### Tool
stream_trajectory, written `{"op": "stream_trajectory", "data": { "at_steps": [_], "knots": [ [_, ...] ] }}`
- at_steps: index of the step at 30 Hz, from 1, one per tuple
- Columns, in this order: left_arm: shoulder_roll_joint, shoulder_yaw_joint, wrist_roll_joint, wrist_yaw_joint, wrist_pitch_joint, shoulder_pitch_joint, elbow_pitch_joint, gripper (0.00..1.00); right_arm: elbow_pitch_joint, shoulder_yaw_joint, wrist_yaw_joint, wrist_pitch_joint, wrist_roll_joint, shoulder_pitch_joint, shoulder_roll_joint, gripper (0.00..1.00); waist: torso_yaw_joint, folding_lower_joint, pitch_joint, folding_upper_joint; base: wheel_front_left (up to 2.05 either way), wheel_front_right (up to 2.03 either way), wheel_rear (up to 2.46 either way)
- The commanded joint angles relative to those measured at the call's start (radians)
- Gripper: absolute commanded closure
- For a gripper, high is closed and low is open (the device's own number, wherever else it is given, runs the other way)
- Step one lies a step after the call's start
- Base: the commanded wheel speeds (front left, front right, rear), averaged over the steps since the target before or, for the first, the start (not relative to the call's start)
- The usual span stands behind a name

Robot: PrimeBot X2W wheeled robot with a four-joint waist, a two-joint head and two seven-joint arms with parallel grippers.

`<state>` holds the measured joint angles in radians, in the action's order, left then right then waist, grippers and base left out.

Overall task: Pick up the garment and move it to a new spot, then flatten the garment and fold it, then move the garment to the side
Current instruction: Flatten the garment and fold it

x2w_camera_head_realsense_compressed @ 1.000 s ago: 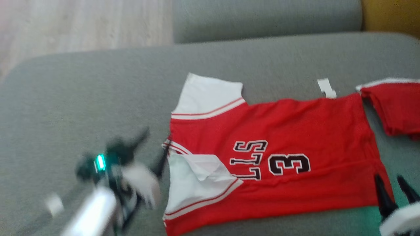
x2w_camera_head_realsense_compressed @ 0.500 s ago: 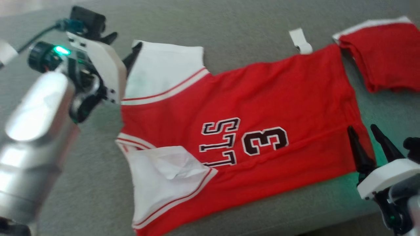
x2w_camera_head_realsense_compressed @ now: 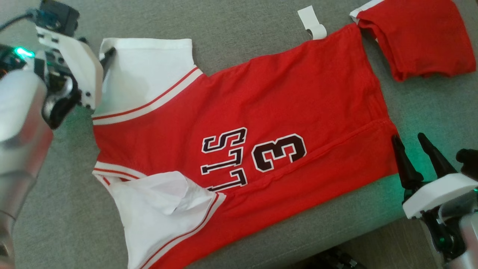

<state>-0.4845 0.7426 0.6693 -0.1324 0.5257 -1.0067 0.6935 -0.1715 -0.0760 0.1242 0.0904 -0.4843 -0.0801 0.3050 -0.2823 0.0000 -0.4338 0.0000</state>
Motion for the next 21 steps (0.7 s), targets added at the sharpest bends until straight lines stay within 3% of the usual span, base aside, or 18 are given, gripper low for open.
{"op": "stream_trajectory", "data": {
  "at_steps": [1,4,5,6,7,8,14,21],
  "knots": [
    [-0.049,-0.018,0.01,0.002,-0.003,-0.061,-0.004,0.0,0.024,-0.011,0.007,-0.014,-0.005,-0.015,0.022,0.0,-0.005,0.0,-0.006,0.0,0.0,0.0,0.0],
    [-0.047,0.002,0.026,0.002,-0.011,-0.069,0.007,0.0,0.024,-0.008,0.007,-0.014,-0.006,-0.018,0.023,0.0,-0.007,0.0,-0.01,0.0,0.0,0.0,0.0],
    [-0.047,0.01,0.034,0.002,-0.012,-0.072,0.009,0.08,0.023,-0.006,0.007,-0.013,-0.006,-0.02,0.023,0.0,-0.008,0.0,-0.012,0.0,0.0,0.0,0.0],
    [-0.047,0.019,0.044,0.002,-0.012,-0.074,0.008,0.57,0.024,-0.004,0.007,-0.012,-0.005,-0.022,0.024,0.0,-0.007,0.0,-0.012,0.0,0.0,0.0,0.0],
    [-0.046,0.027,0.058,0.002,-0.01,-0.074,0.007,0.9,0.024,-0.002,0.007,-0.01,-0.005,-0.024,0.025,0.0,-0.007,0.0,-0.013,0.0,0.0,0.0,0.0],
    [-0.045,0.037,0.074,0.002,-0.005,-0.074,0.002,1.0,0.026,0.0,0.007,-0.007,-0.005,-0.026,0.026,0.0,-0.006,0.0,-0.012,0.0,0.0,0.0,0.0],
    [-0.068,0.092,0.114,0.002,-0.049,-0.098,-0.034,1.0,0.061,-0.036,0.007,0.033,-0.044,-0.09,0.057,0.0,0.007,0.0,-0.011,0.0,0.0,0.0,0.0],
    [-0.065,0.161,0.14,0.002,-0.109,-0.147,-0.052,1.0,-0.012,-0.154,0.007,0.147,-0.142,-0.348,0.119,0.0,0.038,0.0,-0.027,0.0,0.0,0.0,0.0]
  ]
}}
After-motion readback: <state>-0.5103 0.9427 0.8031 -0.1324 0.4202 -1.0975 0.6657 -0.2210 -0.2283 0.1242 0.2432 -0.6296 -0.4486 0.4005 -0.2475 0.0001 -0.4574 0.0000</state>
